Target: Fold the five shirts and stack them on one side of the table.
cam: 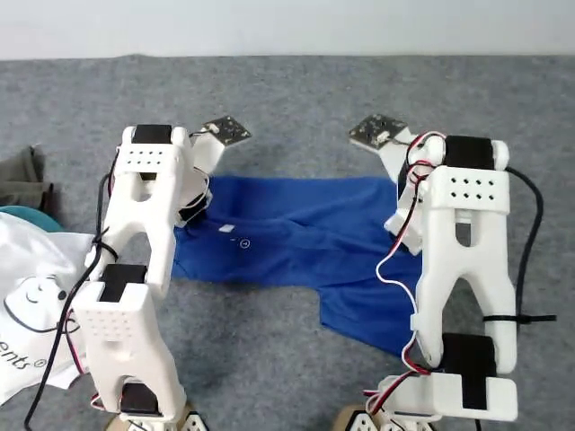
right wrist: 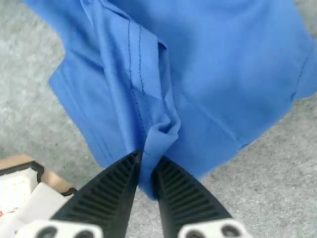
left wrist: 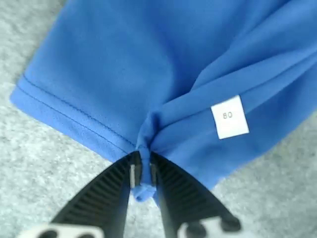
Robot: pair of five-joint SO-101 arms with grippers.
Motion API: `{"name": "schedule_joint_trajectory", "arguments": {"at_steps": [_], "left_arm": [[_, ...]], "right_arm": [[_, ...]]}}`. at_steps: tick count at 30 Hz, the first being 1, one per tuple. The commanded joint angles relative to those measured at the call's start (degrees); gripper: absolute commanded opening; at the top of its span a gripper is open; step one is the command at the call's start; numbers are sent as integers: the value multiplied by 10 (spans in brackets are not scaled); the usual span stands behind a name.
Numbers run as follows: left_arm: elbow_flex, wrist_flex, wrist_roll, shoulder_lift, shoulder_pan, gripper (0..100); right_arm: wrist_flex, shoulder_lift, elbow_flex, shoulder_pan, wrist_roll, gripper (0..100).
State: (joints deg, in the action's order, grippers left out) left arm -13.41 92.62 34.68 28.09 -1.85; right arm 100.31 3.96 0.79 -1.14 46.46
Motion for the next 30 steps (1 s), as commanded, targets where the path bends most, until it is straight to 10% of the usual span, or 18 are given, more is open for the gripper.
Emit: {"name": "schedule_joint_trajectory", "arguments": {"at_steps": [1, 8, 30], "left_arm": [[-24, 13, 7, -9, -1, 8], [-25, 55, 6, -10, -2, 85], [-23, 69, 61, -160, -69, 83]], "right_arm": [[25, 32, 4, -10, 10, 13], [27, 56, -52, -34, 12, 210], [8, 264, -216, -56, 152, 72]]}}
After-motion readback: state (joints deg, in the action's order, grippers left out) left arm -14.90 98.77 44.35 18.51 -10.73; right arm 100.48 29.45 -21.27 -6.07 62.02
